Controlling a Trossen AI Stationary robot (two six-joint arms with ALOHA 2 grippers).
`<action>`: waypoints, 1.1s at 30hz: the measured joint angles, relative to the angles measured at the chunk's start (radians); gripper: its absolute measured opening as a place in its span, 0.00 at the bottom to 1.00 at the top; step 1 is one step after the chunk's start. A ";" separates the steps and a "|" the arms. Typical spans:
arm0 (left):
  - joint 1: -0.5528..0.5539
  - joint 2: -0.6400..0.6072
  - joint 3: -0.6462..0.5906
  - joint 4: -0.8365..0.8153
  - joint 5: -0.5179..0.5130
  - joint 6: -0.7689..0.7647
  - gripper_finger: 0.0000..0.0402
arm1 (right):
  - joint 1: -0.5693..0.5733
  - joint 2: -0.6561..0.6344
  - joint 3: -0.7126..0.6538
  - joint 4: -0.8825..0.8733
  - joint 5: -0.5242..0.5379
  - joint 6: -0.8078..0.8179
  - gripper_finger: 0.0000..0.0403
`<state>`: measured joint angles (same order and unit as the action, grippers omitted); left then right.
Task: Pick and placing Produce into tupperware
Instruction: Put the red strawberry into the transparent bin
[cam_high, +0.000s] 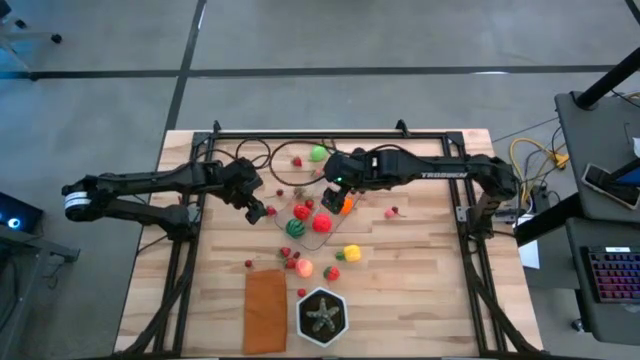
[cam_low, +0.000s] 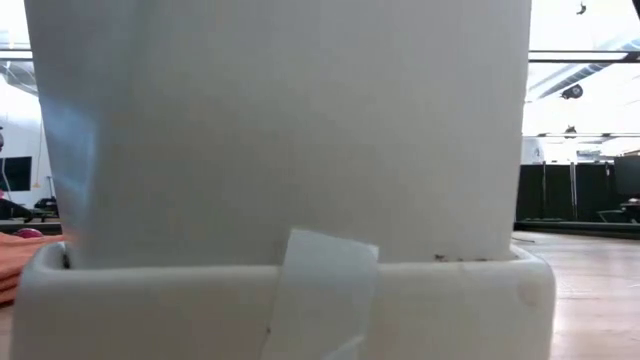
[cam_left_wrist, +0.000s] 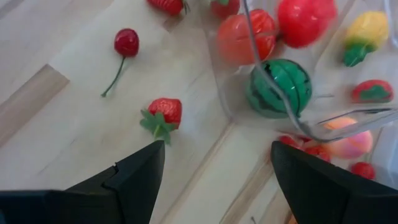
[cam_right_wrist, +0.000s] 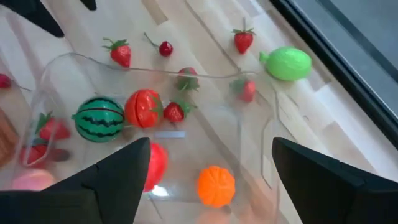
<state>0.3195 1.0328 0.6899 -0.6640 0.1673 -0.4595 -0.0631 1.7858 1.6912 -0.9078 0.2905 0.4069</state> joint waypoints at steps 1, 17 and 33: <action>0.000 -0.001 -0.007 0.001 0.000 0.010 0.69 | 0.000 -0.008 0.006 -0.015 0.002 0.010 0.82; -0.081 -0.033 -0.179 0.213 -0.084 0.482 0.69 | 0.013 -0.135 -0.048 -0.212 0.104 0.184 0.82; -0.079 0.140 -0.191 0.326 -0.188 0.424 0.69 | 0.098 -0.134 -0.095 -0.216 0.104 0.231 0.82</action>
<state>0.2401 1.1733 0.4992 -0.3384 -0.0212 -0.0359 0.0348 1.6516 1.5963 -1.1237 0.3943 0.6381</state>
